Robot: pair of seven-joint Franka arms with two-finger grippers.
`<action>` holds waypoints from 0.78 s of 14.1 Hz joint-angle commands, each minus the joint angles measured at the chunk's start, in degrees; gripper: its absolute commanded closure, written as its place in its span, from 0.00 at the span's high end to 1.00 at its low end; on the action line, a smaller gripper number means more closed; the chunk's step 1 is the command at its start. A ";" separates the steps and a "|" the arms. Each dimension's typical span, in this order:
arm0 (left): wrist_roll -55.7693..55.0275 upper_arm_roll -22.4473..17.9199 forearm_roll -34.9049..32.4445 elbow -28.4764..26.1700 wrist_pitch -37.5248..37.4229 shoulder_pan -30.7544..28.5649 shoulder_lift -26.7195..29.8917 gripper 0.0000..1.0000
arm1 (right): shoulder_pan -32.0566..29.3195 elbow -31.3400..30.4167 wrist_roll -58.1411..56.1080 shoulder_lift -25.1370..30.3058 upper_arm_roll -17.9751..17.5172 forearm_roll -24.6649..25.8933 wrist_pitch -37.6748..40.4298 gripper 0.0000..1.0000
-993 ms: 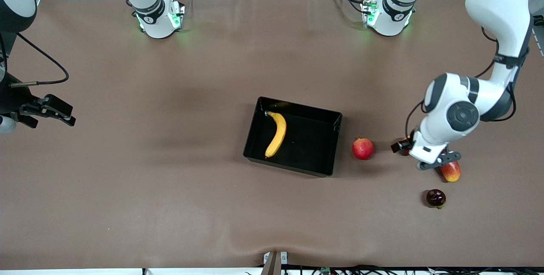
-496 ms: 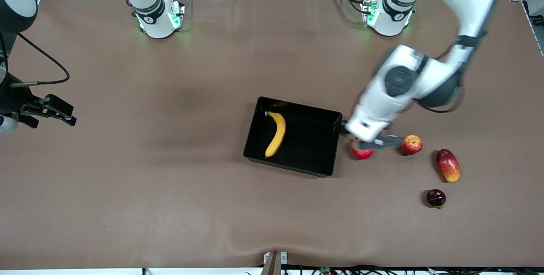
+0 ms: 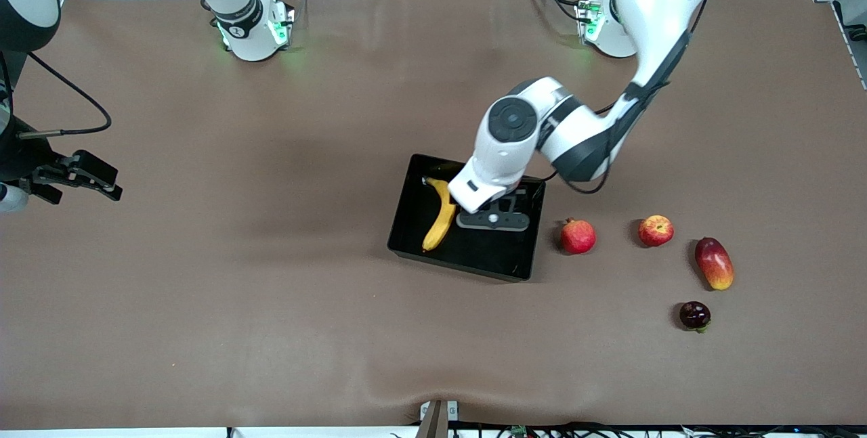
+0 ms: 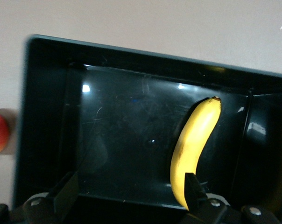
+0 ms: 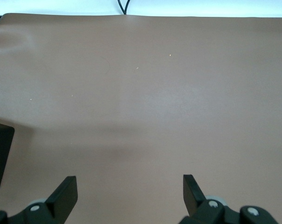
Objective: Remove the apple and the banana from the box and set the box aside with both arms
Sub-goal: 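Move the left gripper back over the banana in the tray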
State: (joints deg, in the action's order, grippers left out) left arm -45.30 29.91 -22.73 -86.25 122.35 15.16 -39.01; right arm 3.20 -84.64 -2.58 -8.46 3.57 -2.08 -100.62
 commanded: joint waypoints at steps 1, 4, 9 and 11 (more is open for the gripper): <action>-1.45 -7.55 -1.10 7.04 -1.50 9.16 -4.74 1.00 | 0.32 0.61 -0.23 -0.24 0.03 0.24 0.43 1.00; -1.98 -11.10 -0.83 8.90 -0.89 13.49 -7.74 1.00 | 0.23 0.52 -0.23 -0.16 0.03 0.24 0.43 1.00; -4.00 -11.28 -1.01 9.08 1.56 14.72 -10.55 1.00 | 3.39 -0.26 -0.06 -0.33 0.03 0.32 1.91 1.00; -4.44 -11.36 -1.01 9.25 3.59 15.51 -11.34 1.00 | 3.22 0.09 -0.06 -0.33 0.03 0.50 1.48 1.00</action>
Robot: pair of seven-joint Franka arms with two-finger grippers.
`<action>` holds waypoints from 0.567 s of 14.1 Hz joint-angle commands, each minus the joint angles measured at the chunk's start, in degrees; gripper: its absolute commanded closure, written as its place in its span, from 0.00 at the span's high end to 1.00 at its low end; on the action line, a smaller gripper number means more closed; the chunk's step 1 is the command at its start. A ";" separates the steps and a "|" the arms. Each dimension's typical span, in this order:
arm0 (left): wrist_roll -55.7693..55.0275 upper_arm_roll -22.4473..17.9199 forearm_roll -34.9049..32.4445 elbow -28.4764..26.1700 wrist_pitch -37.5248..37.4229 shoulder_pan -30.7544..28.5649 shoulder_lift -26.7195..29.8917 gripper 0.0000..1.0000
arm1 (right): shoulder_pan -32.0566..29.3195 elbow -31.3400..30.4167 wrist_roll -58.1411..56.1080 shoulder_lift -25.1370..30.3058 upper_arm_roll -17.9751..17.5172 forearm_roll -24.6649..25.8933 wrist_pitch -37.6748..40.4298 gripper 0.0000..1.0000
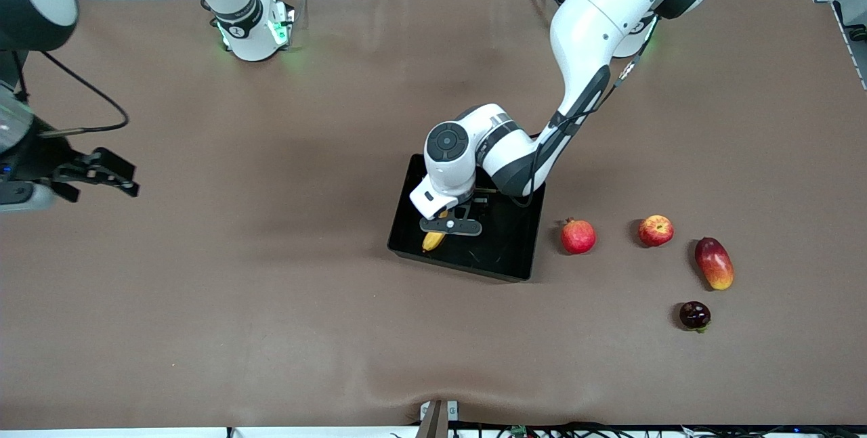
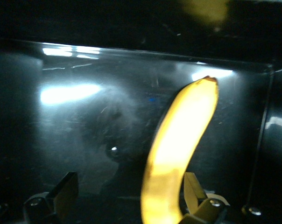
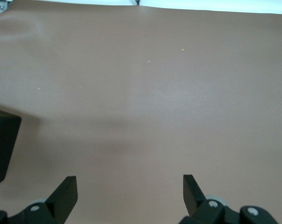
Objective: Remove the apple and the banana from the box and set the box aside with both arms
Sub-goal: 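Close the left gripper around the yellow banana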
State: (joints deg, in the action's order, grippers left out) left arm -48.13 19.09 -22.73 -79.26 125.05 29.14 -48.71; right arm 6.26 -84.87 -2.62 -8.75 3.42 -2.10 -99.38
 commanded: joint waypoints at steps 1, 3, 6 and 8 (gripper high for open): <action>-1.70 -0.55 -1.09 2.70 0.99 1.63 -2.17 1.00 | 0.07 0.32 -0.02 -0.04 0.18 0.43 0.50 1.00; -2.32 -0.63 -1.09 4.02 0.99 2.67 -3.14 1.00 | -0.28 0.50 -0.11 -0.04 0.18 0.51 0.24 1.00; -2.93 -1.77 -1.00 4.46 1.95 4.08 -4.19 1.00 | -0.37 0.59 -0.19 -0.04 0.27 0.51 0.24 1.00; -4.07 -2.22 -1.09 4.55 2.83 5.22 -4.81 1.00 | -0.28 0.50 -0.19 -0.04 0.27 0.51 0.15 1.00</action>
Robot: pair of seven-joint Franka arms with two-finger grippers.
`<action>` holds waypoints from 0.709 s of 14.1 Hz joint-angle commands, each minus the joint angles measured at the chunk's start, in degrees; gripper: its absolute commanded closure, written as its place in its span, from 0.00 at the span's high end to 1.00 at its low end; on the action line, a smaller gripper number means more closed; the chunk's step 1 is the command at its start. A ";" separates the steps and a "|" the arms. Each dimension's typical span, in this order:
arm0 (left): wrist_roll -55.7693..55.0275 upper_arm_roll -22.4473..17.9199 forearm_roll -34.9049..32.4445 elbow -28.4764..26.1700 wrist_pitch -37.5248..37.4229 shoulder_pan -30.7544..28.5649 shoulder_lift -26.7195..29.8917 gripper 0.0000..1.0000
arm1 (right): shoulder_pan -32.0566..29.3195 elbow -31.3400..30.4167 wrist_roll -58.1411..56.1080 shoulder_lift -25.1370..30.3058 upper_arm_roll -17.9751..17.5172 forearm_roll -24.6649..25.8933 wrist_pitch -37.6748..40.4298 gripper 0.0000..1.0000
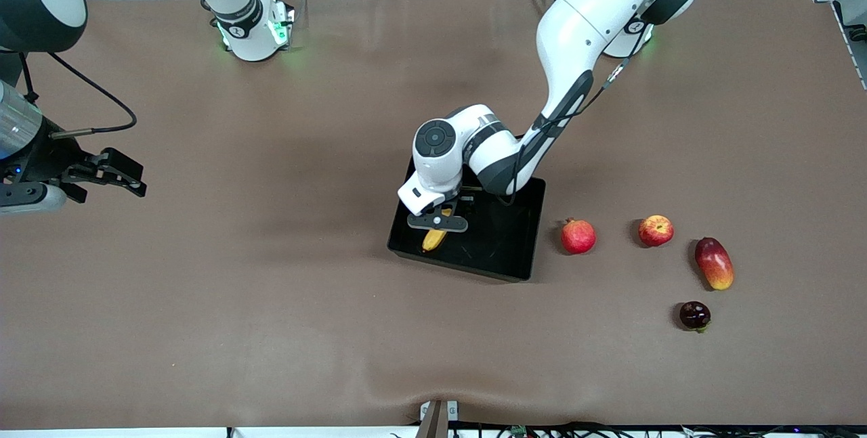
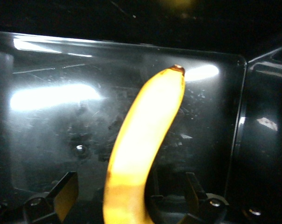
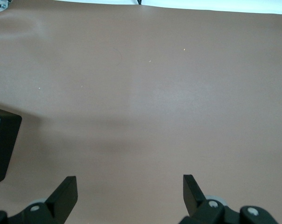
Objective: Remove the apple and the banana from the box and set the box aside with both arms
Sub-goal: 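Close the left gripper around the yellow banana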
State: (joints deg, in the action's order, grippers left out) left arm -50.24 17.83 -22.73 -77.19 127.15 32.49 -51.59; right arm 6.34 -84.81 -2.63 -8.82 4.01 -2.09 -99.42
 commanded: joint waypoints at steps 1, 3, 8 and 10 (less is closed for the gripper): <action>-2.06 -1.48 -1.00 2.48 0.82 1.96 -2.19 1.00 | -0.37 0.44 -0.10 0.03 -0.32 0.42 0.28 1.00; -3.36 -1.75 -1.00 2.48 0.91 2.58 -2.28 1.00 | -0.45 0.44 -0.18 0.03 -0.32 0.51 0.28 1.00; -5.13 -1.75 -1.00 2.39 0.91 2.41 -2.28 0.57 | -0.02 0.44 -0.18 0.03 -0.32 0.51 0.37 1.00; -4.96 -1.75 -1.00 2.31 1.00 2.06 -2.11 0.17 | -0.28 0.44 -0.19 0.03 -0.32 0.42 0.55 1.00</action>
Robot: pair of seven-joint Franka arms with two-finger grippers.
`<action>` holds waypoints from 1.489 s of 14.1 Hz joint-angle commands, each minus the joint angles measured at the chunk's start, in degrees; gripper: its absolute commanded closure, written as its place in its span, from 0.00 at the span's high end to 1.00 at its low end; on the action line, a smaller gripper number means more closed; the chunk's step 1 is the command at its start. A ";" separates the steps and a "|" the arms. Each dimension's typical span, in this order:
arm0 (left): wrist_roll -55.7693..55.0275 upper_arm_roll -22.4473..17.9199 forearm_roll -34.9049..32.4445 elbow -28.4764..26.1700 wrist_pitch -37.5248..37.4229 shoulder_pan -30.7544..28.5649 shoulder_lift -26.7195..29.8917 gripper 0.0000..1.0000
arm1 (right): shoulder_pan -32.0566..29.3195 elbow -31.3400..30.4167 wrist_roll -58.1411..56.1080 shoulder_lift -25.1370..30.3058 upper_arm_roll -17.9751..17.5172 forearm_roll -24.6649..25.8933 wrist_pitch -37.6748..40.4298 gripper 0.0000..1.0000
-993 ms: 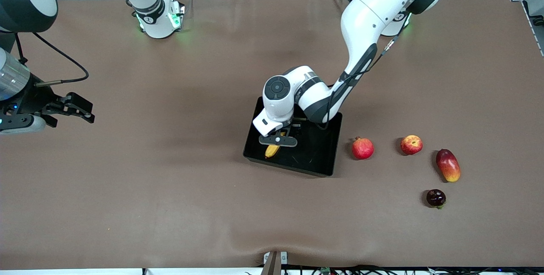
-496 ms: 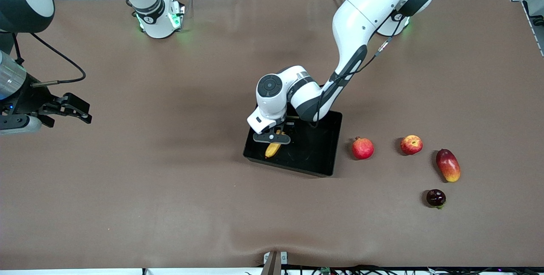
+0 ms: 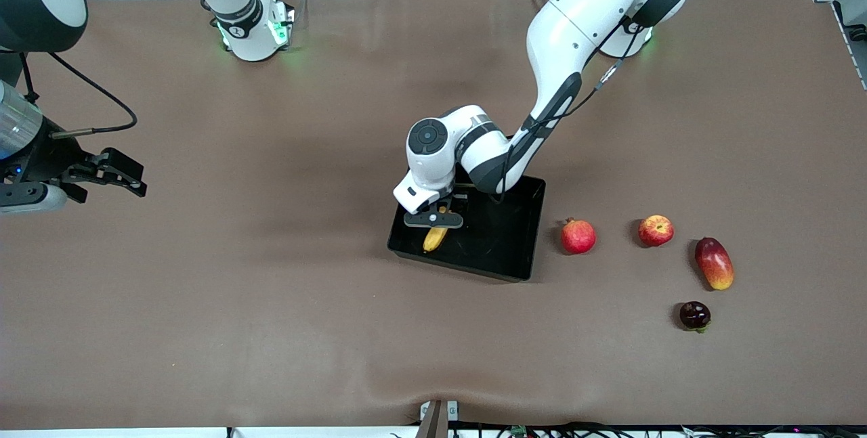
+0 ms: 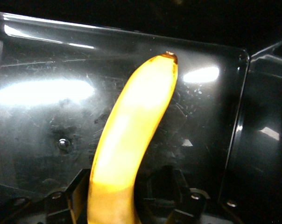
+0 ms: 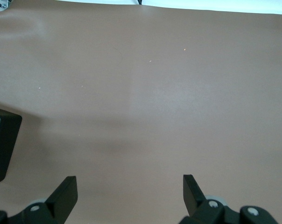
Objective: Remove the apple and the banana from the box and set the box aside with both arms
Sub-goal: 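Close the left gripper around the yellow banana, then lift the banana with the left gripper while the right gripper reaches the tray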
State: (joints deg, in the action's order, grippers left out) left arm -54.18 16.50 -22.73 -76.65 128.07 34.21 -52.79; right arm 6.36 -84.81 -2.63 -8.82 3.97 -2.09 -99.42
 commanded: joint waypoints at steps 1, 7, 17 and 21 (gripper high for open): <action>-0.93 -0.42 -0.91 1.76 -0.01 0.25 -0.92 0.07 | -0.29 0.44 -0.18 0.03 -0.28 0.42 0.46 1.00; -0.75 -0.33 -0.82 1.85 -0.01 -0.90 -0.04 0.00 | -0.38 0.44 -0.18 0.03 -0.28 0.42 0.54 1.00; -0.75 0.46 8.48 1.85 -4.75 -8.00 10.67 0.00 | -0.38 0.44 -0.18 0.03 -0.28 0.42 0.54 1.00; 1.53 0.29 9.81 1.24 -9.13 -11.78 15.77 0.00 | 0.05 0.44 -0.18 -0.05 -0.28 0.42 0.37 1.00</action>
State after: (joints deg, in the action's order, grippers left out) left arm -53.93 16.58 -14.12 -73.57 121.57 24.38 -40.15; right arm 6.36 -84.81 -2.64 -8.82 3.97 -2.09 -99.40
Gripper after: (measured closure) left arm 0.626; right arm 0.000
